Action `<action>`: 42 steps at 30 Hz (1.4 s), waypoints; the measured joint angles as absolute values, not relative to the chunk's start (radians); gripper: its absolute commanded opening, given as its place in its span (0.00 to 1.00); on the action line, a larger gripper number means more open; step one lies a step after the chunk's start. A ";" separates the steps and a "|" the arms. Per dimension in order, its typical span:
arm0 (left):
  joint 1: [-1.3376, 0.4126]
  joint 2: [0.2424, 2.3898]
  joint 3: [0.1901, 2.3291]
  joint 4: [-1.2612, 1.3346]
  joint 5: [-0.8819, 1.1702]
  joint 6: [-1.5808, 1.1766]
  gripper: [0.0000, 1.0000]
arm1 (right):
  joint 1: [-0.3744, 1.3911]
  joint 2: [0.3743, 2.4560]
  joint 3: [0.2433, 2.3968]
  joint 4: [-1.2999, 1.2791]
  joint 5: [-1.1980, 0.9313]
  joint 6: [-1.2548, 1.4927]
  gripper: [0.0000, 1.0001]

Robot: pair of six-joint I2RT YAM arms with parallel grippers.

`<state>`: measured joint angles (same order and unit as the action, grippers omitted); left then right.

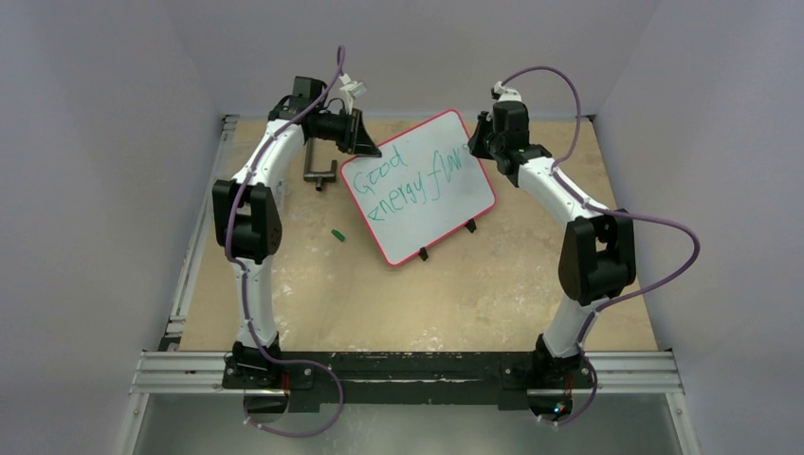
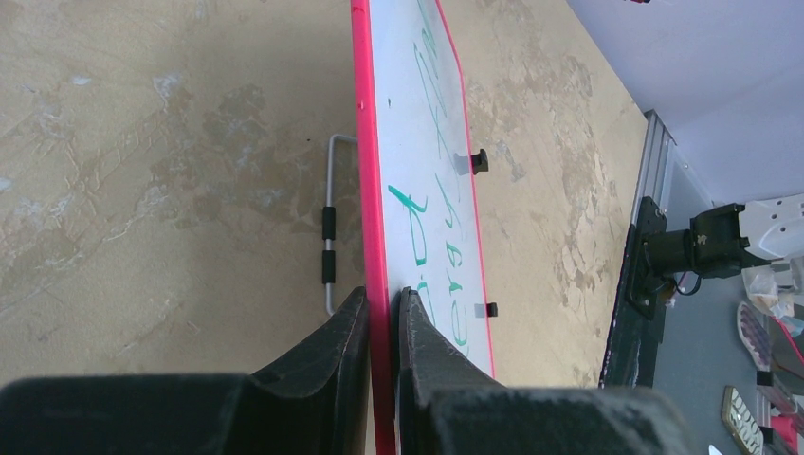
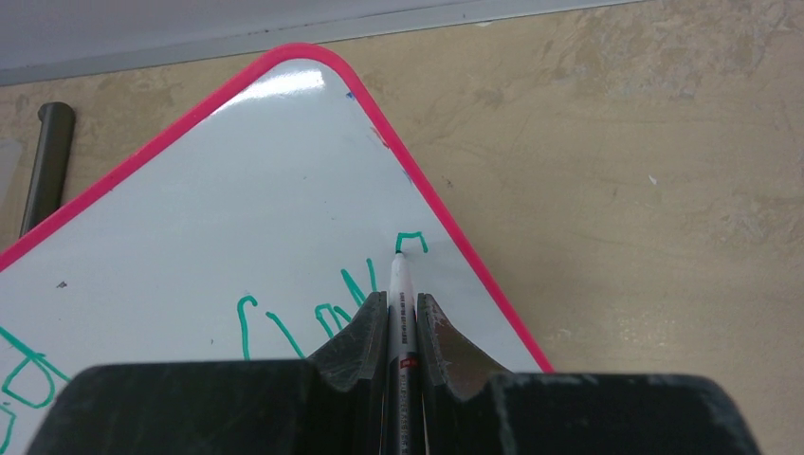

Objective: Write a sentence on the whiteboard

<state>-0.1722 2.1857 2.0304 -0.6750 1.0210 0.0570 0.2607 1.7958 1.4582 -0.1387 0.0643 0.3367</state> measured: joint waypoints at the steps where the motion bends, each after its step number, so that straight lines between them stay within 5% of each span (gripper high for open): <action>1: -0.172 2.186 2.030 -0.675 1.021 0.057 0.00 | 0.261 1.795 1.452 -0.135 0.061 0.337 0.00; 42: -0.172 2.186 2.030 -0.676 1.021 0.057 0.00 | 0.266 1.721 1.312 -0.173 0.147 0.340 0.00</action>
